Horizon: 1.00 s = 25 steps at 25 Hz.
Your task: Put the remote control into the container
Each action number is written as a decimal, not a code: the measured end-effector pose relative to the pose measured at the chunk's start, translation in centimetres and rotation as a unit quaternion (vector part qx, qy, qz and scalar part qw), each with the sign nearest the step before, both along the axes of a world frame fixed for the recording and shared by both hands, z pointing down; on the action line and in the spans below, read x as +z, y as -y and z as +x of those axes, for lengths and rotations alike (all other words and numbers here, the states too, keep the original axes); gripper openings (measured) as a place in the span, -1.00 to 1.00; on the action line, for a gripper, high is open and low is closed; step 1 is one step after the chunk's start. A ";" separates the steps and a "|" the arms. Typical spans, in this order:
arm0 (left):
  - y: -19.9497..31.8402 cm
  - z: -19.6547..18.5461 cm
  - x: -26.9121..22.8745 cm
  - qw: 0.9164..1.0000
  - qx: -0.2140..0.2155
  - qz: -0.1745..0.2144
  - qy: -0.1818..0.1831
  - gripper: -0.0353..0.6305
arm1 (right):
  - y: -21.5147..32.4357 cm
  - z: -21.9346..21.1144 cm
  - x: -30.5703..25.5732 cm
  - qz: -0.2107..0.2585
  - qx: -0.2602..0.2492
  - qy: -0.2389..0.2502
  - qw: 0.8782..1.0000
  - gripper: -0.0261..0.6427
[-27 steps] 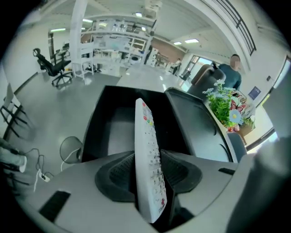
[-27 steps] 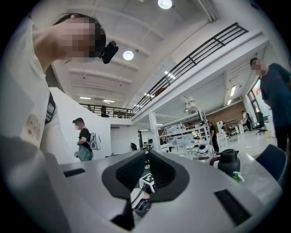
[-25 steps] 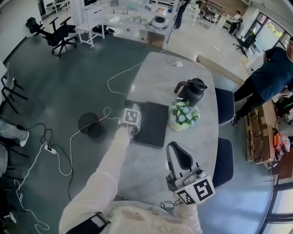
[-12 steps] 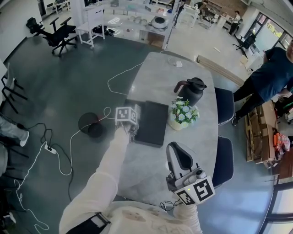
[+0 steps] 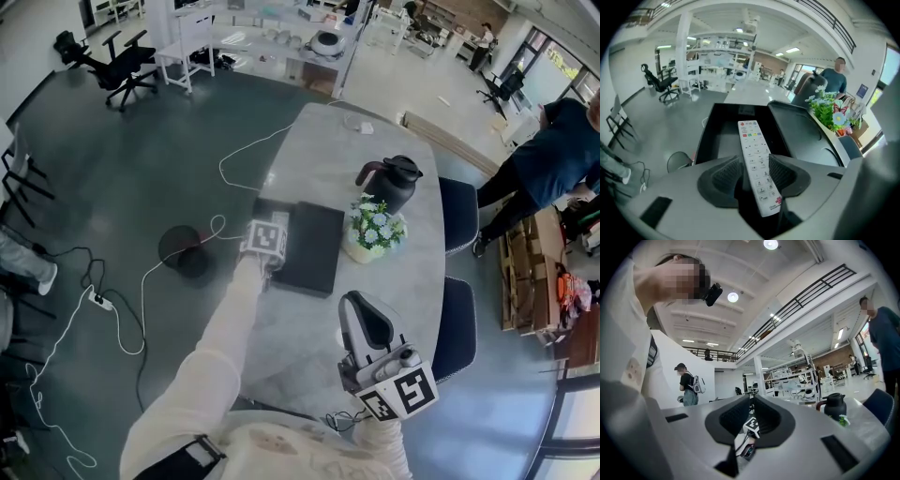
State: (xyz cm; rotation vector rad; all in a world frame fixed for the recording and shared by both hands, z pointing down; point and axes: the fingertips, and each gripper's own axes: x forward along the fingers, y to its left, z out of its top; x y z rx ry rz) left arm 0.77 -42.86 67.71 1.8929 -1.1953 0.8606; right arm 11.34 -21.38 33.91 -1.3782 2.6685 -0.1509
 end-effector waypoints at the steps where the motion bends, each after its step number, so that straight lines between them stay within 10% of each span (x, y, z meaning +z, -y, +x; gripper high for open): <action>1: 0.0 -0.2 -0.2 1.000 0.004 0.010 0.016 -0.30 | 0.0 -0.1 -0.1 0.001 0.000 0.000 1.000 -0.82; 9: 0.5 -0.3 -4.5 0.984 0.041 0.163 0.059 -0.80 | -0.6 -0.5 -1.0 0.014 -0.004 0.005 1.000 -0.82; 18: -3.3 0.3 -13.5 0.953 0.104 0.282 -0.045 -0.86 | -2.6 -2.5 -1.9 0.028 -0.014 0.008 0.999 -0.82; 25: -13.1 -0.1 -23.3 0.912 0.174 0.358 -0.104 -0.86 | -5.4 -5.3 -1.9 0.030 -0.021 -0.004 0.999 -0.82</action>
